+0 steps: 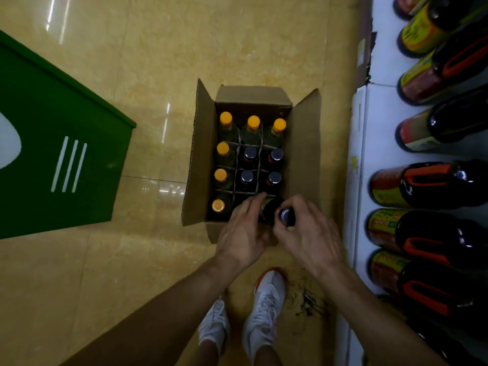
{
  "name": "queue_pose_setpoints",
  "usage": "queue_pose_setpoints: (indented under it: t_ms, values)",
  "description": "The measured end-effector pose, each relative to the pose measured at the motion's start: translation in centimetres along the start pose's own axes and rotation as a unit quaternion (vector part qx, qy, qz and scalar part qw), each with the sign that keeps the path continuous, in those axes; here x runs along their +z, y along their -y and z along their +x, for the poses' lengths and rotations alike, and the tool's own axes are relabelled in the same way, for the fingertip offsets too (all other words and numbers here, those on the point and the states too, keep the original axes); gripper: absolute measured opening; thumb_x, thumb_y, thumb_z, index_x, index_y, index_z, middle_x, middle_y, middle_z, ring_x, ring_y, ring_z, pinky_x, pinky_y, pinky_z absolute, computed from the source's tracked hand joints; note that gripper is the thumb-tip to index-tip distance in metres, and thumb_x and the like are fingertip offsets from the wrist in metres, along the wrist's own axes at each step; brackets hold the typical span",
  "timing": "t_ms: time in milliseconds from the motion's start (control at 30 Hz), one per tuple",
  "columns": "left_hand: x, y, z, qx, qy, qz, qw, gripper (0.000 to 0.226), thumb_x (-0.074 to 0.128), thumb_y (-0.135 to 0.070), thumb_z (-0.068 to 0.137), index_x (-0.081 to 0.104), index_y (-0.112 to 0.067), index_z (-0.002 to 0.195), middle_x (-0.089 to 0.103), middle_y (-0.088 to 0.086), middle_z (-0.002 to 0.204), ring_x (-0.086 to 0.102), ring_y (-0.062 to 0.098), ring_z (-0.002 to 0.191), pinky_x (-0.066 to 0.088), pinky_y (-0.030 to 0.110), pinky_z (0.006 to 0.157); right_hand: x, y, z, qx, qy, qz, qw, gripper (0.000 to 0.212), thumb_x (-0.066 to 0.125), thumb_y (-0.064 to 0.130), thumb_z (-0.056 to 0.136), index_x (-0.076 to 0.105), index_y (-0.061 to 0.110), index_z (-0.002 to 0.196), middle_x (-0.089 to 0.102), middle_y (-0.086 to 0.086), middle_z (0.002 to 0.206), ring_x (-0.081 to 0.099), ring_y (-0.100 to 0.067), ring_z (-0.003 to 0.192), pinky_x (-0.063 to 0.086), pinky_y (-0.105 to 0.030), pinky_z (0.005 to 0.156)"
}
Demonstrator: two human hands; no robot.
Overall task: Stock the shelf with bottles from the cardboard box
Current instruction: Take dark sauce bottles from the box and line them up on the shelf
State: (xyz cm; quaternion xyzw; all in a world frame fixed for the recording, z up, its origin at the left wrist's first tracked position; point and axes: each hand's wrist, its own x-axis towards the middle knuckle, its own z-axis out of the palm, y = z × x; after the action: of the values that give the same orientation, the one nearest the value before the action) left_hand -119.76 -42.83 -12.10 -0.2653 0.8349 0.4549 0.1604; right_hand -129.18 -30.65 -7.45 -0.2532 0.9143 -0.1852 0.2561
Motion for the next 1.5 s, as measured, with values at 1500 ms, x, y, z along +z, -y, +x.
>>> queue_pose_setpoints:
  t_ms: [1500]
  values:
    - [-34.5,-35.7,-18.4,0.245,-0.019,-0.103,0.964,0.076,0.071,-0.051,0.068,0.043,-0.035,0.137,0.067,-0.016,0.117,0.067,-0.001,0.104,0.057,0.030,0.092,-40.7,24.7,-12.7,-0.168,-0.160,0.217,0.948,0.028,0.060,0.048,0.098,0.056,0.039,0.124,0.063,0.021,0.115,0.056,0.002,0.113,0.045,-0.019,0.088]
